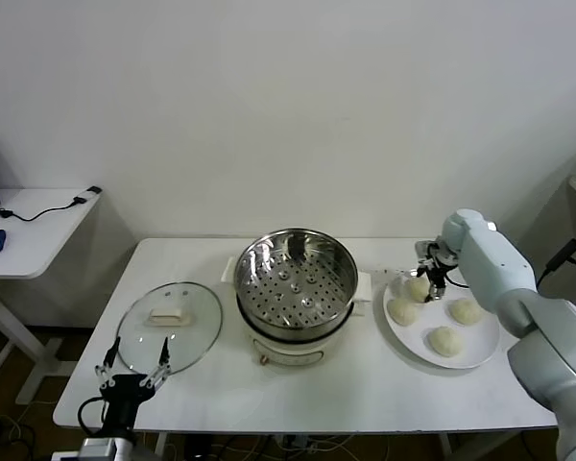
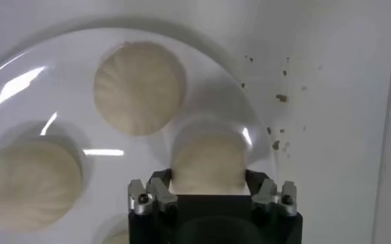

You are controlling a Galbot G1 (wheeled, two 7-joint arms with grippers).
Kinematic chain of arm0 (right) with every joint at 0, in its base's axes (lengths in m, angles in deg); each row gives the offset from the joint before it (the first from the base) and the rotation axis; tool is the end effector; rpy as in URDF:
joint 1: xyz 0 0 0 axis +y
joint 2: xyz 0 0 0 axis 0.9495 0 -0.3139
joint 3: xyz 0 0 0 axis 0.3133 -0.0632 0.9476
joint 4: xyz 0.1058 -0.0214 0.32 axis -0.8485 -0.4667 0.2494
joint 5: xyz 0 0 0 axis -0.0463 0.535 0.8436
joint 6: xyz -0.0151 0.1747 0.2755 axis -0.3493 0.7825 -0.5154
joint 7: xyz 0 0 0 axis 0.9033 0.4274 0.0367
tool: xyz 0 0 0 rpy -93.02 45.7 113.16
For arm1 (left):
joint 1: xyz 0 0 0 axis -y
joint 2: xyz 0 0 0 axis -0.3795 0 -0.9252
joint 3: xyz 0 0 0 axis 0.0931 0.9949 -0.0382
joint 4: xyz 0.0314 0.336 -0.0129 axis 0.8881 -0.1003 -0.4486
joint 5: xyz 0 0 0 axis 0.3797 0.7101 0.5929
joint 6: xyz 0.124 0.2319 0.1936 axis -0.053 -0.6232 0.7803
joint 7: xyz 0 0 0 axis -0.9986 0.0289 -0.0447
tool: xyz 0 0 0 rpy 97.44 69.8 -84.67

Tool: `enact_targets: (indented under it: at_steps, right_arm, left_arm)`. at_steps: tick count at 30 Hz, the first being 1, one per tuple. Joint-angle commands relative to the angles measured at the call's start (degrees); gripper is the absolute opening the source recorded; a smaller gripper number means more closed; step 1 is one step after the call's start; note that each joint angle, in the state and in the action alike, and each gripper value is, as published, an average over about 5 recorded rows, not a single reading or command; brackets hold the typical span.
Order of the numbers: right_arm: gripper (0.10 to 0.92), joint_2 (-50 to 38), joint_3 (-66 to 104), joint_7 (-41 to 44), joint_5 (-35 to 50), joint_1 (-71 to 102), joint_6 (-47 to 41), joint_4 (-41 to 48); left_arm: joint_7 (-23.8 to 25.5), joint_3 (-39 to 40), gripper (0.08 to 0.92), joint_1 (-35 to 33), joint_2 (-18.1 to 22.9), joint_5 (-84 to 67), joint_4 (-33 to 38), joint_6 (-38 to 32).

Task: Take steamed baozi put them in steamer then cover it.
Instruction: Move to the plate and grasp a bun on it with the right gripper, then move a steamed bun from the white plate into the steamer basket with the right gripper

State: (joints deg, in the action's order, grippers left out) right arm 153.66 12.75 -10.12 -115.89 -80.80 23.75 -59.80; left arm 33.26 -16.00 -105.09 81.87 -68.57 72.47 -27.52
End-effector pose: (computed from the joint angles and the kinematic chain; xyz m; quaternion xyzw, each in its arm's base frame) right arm 0.5878 -0.1775 -0.2299 0.4736 -0.5321 0.5459 0.4410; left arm 0.1124 0.0662 -0.3245 0.0522 -0.9932 -0.0889 0.0532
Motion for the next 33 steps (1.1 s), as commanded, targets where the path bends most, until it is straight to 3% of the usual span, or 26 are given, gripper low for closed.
enact_targets:
  at_steps: [1, 13, 22, 27, 33]
  right_arm:
    - [0.708, -0.2, 0.3, 0.6, 0.6, -0.3, 0.3, -0.5]
    - [0.704, -8.7, -26.3, 7.4, 25.5, -15.2, 2.4, -20.3]
    - [0.704, -2.9, -39.7, 10.1, 36.9, -31.6, 9.5, -27.7]
    - [0.704, 3.8, -43.4, 10.0, 36.2, -35.5, 15.3, -30.8]
    - [0.704, 9.1, -43.4, 6.9, 25.4, -32.4, 22.0, -36.2]
  left_arm:
    - [0.0, 0.0, 0.823, -0.1, 0.0, 0.0, 0.1, 0.0]
    - [-0.1, -0.1, 0.823, -1.5, 0.2, -0.1, 1.3, -0.2]
    - [-0.2, -0.2, 0.823, -2.8, 0.2, -0.1, 2.6, -0.2]
    - [-0.6, 0.0, 0.823, -3.4, 0.2, 0.0, 3.1, 0.2]
    - [-0.8, 0.6, 0.823, -3.9, 0.2, 0.3, 4.0, 0.5]
